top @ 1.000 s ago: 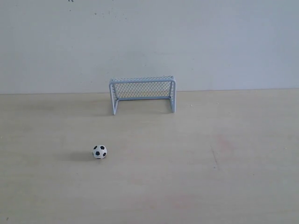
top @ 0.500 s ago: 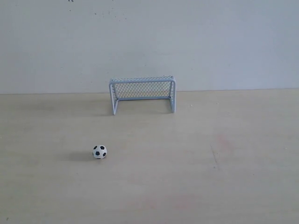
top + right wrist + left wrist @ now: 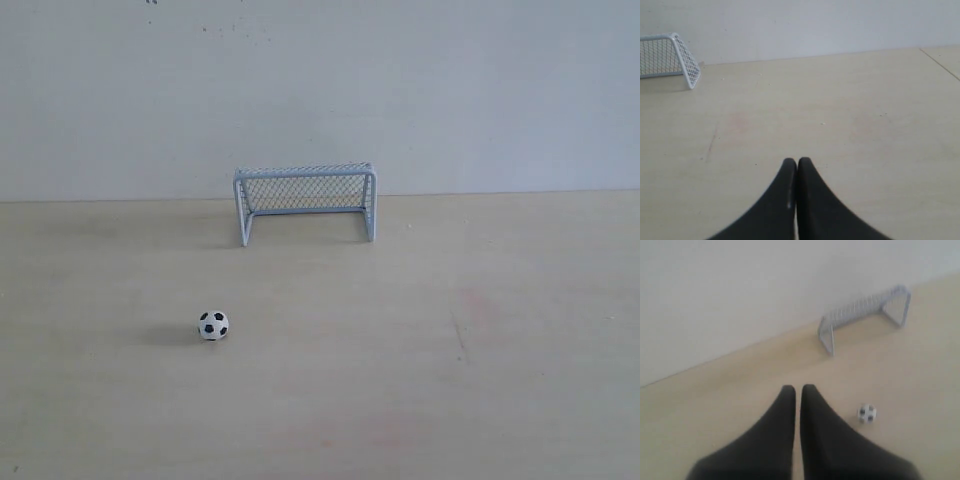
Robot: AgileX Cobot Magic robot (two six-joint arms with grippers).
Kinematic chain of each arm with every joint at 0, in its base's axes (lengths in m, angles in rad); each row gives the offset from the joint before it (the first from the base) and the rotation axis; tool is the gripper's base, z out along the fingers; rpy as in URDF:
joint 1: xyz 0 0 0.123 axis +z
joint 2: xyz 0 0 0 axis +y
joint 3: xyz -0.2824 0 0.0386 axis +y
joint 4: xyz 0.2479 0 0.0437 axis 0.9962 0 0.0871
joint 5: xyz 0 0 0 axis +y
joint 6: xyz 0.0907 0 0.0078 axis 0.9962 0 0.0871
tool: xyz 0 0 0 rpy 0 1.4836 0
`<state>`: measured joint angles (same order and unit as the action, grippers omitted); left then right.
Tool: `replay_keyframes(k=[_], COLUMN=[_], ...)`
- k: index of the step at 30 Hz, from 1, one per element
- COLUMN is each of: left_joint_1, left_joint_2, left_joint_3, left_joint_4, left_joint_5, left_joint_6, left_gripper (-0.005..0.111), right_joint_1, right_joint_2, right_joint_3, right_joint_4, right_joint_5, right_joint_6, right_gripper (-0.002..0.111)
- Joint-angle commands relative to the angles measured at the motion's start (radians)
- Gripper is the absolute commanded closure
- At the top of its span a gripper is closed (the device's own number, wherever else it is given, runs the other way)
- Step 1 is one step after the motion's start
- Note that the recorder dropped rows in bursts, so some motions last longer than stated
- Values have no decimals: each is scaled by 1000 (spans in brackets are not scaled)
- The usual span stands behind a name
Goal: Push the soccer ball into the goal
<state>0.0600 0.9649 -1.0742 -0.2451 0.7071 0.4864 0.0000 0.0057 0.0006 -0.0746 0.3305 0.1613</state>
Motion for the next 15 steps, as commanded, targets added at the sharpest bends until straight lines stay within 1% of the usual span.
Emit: replay_keyframes(k=[1, 3, 6, 7, 8, 9, 12, 15], left_joint_1=[-1, -1, -1, -1, -1, -1, -1, -1], left_joint_2=[218, 294, 395, 425, 457, 489, 590, 695], left_joint_3=[-109, -125, -128, -128, -128, -128, -128, -128], left_joint_4=[-9, -7, 7, 25, 39, 44, 44, 44], left_joint_5=[162, 161, 172, 172, 158, 138, 59, 18], left_joint_6=[250, 380, 775, 891, 972, 1020, 1062, 1153], left_gripper=[102, 102, 102, 102, 102, 102, 102, 102], right_joint_1=[0, 0, 0, 0, 0, 0, 0, 0], right_joint_2=[-6, -6, -6, -6, -6, -6, -6, -6], right_joint_3=[-1, -1, -1, -1, -1, -1, -1, -1], right_joint_4=[-10, -10, -10, -10, -10, -10, -10, -10], right_joint_5=[-10, -10, -10, -10, -10, -10, -10, -10], right_joint_6=[-3, -3, -3, -3, -3, -3, -3, -3], right_gripper=[109, 109, 109, 109, 109, 109, 109, 109])
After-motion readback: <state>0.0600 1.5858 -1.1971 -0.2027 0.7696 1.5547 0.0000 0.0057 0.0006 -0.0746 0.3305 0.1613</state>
